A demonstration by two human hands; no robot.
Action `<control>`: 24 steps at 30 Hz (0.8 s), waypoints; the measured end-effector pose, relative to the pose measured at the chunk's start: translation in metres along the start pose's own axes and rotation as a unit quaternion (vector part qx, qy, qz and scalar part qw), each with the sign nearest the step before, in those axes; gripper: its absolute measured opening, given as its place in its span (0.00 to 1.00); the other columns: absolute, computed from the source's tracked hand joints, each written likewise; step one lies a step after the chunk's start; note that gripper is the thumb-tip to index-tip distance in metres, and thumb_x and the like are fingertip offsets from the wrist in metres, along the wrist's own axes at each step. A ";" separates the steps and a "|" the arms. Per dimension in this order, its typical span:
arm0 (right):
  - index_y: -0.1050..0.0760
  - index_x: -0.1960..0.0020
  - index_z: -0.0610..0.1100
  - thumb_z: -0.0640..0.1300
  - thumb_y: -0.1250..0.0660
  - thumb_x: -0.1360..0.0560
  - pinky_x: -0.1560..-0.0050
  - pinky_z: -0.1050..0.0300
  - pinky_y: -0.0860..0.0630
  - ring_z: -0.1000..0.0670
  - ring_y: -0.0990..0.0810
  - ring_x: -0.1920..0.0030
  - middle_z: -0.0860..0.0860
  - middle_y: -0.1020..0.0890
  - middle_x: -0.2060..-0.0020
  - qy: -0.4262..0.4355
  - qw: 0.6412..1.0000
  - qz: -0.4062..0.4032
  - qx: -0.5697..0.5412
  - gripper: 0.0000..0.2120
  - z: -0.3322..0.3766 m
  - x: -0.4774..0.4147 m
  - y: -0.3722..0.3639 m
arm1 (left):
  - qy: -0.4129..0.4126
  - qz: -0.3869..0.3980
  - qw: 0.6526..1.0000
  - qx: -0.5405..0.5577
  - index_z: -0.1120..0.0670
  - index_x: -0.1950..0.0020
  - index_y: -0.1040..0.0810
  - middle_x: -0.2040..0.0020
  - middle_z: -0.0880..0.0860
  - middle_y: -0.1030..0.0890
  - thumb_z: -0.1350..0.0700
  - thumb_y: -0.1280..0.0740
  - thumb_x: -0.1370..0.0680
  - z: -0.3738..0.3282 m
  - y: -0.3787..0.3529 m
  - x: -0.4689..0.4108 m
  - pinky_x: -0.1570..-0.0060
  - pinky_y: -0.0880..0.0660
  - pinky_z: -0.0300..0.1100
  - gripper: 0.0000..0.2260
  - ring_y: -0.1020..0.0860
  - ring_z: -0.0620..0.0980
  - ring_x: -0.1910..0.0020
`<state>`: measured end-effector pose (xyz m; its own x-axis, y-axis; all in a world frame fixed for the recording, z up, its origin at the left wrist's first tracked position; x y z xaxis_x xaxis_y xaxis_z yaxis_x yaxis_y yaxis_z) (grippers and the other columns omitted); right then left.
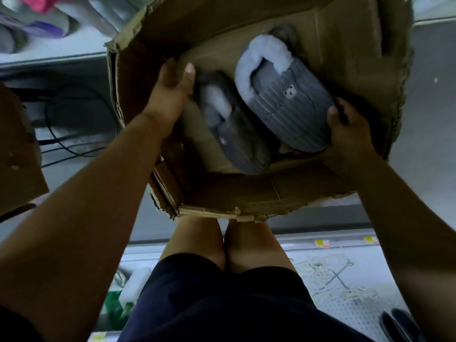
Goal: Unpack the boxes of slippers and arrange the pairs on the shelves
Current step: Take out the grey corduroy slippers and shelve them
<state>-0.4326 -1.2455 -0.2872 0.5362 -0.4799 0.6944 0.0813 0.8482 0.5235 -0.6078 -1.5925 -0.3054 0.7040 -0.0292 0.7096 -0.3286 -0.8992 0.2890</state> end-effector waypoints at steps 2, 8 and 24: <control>0.37 0.22 0.52 0.54 0.43 0.16 0.30 0.55 0.34 0.49 0.33 0.26 0.51 0.33 0.24 -0.027 0.999 0.002 -0.035 0.23 -0.010 0.001 -0.006 | 0.042 -0.050 0.998 0.016 0.54 0.22 0.36 0.29 0.50 0.25 0.41 0.32 0.21 0.026 -0.004 0.024 0.39 0.26 0.34 0.32 0.23 0.43 0.37; 0.33 0.25 0.57 0.60 0.39 0.21 0.28 0.44 0.30 0.51 0.29 0.29 0.55 0.29 0.27 -0.066 0.993 0.001 -0.100 0.25 -0.018 0.004 -0.015 | 0.272 0.061 0.957 0.086 0.53 0.27 0.28 0.38 0.49 0.24 0.38 0.32 0.22 0.119 -0.080 0.111 0.32 0.29 0.54 0.29 0.25 0.53 0.38; 0.36 0.24 0.57 0.56 0.29 0.24 0.39 0.45 0.21 0.50 0.27 0.31 0.54 0.28 0.28 -0.053 0.983 0.046 -0.169 0.31 0.006 0.038 -0.043 | 0.316 0.062 0.879 0.351 0.49 0.30 0.25 0.35 0.50 0.19 0.36 0.15 0.49 0.112 -0.115 0.118 0.35 0.24 0.50 0.50 0.21 0.51 0.37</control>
<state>-0.4214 -1.3011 -0.2803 0.4652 -0.4035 0.7879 0.3208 0.9064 0.2748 -0.4163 -1.5411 -0.3263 0.1267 -0.0982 0.9871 0.2480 -0.9603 -0.1274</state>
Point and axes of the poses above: each hand's wrist, its own x-axis away from the middle knuckle, its own y-axis out of the back of the hand, z = x × y, the point moved 8 cm from there along -x, towards the middle knuckle
